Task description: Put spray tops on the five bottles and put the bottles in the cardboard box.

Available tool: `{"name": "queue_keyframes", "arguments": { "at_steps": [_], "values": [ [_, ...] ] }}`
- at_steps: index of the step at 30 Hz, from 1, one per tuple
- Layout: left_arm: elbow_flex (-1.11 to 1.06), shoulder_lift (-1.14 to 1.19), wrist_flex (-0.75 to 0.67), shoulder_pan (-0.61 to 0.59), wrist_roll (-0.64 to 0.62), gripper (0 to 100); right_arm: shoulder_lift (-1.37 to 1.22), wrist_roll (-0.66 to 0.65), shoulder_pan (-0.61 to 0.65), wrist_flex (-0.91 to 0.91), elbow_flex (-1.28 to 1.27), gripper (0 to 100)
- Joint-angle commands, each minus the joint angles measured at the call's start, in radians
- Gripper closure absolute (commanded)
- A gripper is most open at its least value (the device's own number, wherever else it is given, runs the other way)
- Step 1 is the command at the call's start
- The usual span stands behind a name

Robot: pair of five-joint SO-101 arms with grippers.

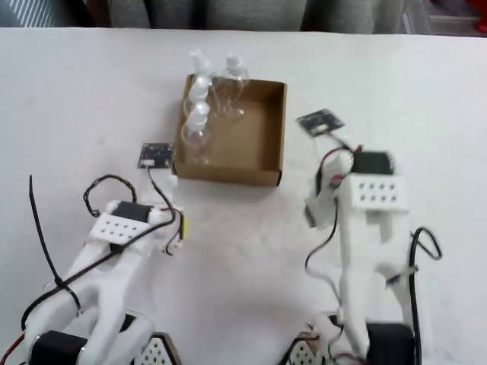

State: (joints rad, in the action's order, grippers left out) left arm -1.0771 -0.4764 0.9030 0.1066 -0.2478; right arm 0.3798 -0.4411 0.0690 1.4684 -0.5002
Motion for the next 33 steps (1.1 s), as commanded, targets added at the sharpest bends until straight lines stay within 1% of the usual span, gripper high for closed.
{"name": "queue_keyframes", "arguments": {
  "at_steps": [1, 6, 9, 13, 17, 20, 23, 28, 33],
  "values": [
    [0.014, -0.041, -0.068, -0.094, 0.006, 98, 0.245, 0.114, 0.229, -0.163, -0.193, 98.1],
    [0.017, -0.042, -0.144, -0.145, 0.009, 98, 0.401, 0.236, 0.487, -0.34, -0.298, 98.1],
    [0.057, -0.074, -0.15, -0.185, 0.009, 98, 0.421, 0.29, 0.605, -0.4, -0.296, 98.1],
    [0.092, -0.203, -0.16, -0.283, 0.006, 98, 0.423, 0.342, 0.743, -0.555, -0.318, 98.1],
    [0.132, -0.397, -0.16, -0.348, 0.008, 98, 0.423, 0.344, 0.86, -0.779, -0.414, 98.1],
    [0.155, -0.558, -0.153, -0.357, 0.008, 98, 0.432, 0.344, 0.918, -0.906, -0.511, 98.1],
    [0.164, -0.711, -0.161, -0.354, 0.009, 98, 0.432, 0.341, 0.964, -0.992, -0.601, 98.1],
    [0.236, -0.889, -0.161, -0.346, 0.009, 98, 0.432, 0.338, 1.001, -1.03, -0.671, 98.1],
    [0.364, -0.915, -0.16, -0.251, 0.005, 98, 0.433, 0.338, 1.01, -1.029, -0.69, 98.1]
  ]
}}
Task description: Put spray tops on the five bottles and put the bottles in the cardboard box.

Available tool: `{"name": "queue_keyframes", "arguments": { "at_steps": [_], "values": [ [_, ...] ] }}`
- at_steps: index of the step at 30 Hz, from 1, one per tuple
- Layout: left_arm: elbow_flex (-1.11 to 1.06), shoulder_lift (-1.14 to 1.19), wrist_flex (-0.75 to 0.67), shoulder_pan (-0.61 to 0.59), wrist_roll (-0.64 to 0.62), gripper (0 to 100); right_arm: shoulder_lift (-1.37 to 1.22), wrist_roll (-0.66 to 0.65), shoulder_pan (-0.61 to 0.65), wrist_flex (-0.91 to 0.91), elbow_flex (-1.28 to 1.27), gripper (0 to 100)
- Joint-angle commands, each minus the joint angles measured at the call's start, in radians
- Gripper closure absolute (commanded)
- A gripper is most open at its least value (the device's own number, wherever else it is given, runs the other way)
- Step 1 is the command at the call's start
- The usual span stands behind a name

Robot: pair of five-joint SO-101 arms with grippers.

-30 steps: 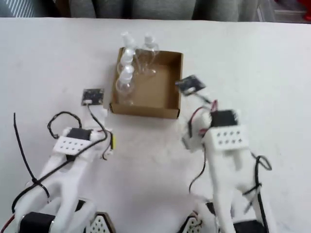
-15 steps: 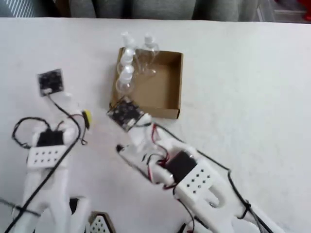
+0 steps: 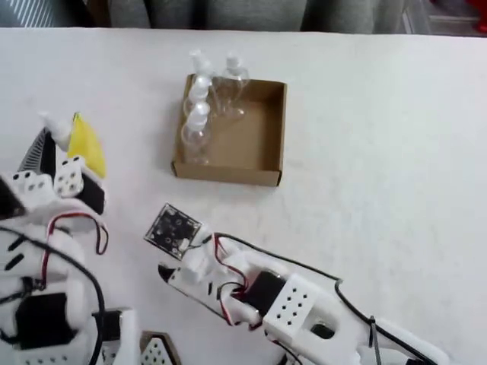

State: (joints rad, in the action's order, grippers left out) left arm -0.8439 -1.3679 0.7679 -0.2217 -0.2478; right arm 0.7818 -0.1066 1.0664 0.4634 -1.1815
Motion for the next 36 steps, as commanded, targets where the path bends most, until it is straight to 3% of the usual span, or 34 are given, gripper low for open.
{"name": "queue_keyframes", "arguments": {
  "at_steps": [1, 5, 15, 36],
  "values": [
    [0.155, -0.024, -0.018, 0.097, 0.003, 98, 0.031, 0.002, 0.013, -0.024, -0.015, 98.1],
    [0.181, -0.027, 0.044, 0.15, 0.003, 98, 0.031, 0.002, 0.013, -0.016, -0.026, 98.1],
    [0.166, -0.03, 0.239, 0.153, 0.005, 98, 0.03, 0.0, 0.015, -0.024, -0.074, 98.1],
    [0.021, -0.03, 0.195, 0.156, 0.006, 98, 0.11, 0.0, 0.015, -0.051, -0.098, 98.1]
  ]
}}
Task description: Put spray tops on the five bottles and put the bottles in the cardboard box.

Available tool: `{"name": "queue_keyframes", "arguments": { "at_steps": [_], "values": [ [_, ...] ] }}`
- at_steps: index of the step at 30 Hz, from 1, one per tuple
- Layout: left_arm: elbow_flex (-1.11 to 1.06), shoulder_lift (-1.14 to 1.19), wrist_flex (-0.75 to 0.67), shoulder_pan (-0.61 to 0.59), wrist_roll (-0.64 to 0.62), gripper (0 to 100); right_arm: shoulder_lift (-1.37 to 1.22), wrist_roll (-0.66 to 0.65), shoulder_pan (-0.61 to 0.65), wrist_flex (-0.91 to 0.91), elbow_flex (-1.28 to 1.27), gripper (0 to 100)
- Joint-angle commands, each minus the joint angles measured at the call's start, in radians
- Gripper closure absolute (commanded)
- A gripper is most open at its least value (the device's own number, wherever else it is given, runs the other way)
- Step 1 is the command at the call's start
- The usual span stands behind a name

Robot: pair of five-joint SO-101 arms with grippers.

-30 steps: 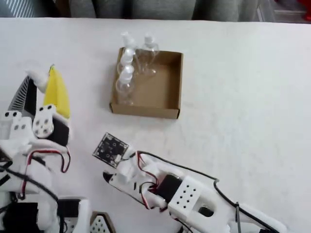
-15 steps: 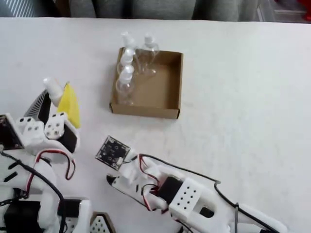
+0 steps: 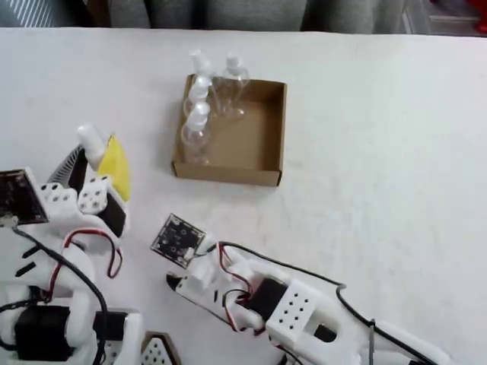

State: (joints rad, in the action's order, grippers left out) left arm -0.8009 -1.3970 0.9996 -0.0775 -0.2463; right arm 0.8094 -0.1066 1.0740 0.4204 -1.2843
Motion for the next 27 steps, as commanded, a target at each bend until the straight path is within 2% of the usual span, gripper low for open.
{"name": "queue_keyframes", "arguments": {
  "at_steps": [1, 9, 21, 27],
  "values": [
    [-0.025, -0.001, -0.037, 0.012, 0.005, 98, 0.105, 0.0, 0.007, -0.01, -0.012, 98.1],
    [-0.044, -0.001, -0.029, 0.136, 0.006, 98, 0.283, 0.0, 0.007, -0.018, -0.106, 98.1],
    [-0.049, -0.002, -0.029, 0.154, 0.0, 98, 0.303, 0.002, 0.005, -0.019, -0.115, 98.1],
    [-0.109, -0.002, -0.037, 0.291, 0.0, 98, 0.302, 0.002, 0.001, -0.068, -0.133, 98.1]
  ]
}}
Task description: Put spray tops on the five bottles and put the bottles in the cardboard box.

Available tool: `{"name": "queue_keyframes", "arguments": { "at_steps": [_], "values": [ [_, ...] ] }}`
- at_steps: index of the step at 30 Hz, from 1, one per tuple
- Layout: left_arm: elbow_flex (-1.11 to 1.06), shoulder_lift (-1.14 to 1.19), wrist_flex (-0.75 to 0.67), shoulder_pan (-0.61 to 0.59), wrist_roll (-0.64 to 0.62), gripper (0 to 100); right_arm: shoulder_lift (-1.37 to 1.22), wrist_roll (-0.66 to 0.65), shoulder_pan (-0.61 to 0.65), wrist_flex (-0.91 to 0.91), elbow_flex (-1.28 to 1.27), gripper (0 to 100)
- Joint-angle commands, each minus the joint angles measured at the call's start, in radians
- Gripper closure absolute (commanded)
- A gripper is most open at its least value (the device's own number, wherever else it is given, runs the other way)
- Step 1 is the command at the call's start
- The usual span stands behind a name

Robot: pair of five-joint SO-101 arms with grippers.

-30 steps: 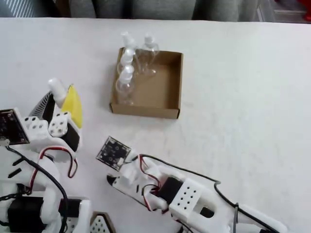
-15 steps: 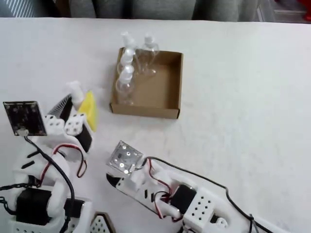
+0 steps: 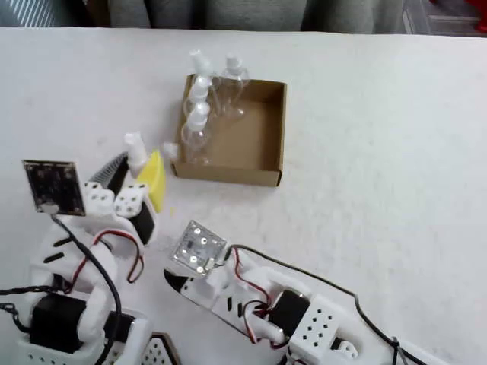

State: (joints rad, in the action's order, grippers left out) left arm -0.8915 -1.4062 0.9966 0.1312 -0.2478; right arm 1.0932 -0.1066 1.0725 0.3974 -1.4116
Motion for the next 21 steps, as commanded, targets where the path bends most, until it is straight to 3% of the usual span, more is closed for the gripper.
{"name": "queue_keyframes", "arguments": {
  "at_steps": [1, 13, 21],
  "values": [
    [-0.023, 0.007, -0.034, 0.093, 0.002, 98, 0.018, 0.002, 0.002, -0.048, -0.006, 98.1],
    [-0.091, -0.018, -0.072, 0.101, 0.002, 98, 0.027, 0.009, -0.059, -0.053, -0.002, 98.1],
    [-0.351, -0.397, -0.206, 0.104, 0.002, 98, 0.018, 0.009, -0.074, -0.094, -0.005, 98.1]
  ]
}}
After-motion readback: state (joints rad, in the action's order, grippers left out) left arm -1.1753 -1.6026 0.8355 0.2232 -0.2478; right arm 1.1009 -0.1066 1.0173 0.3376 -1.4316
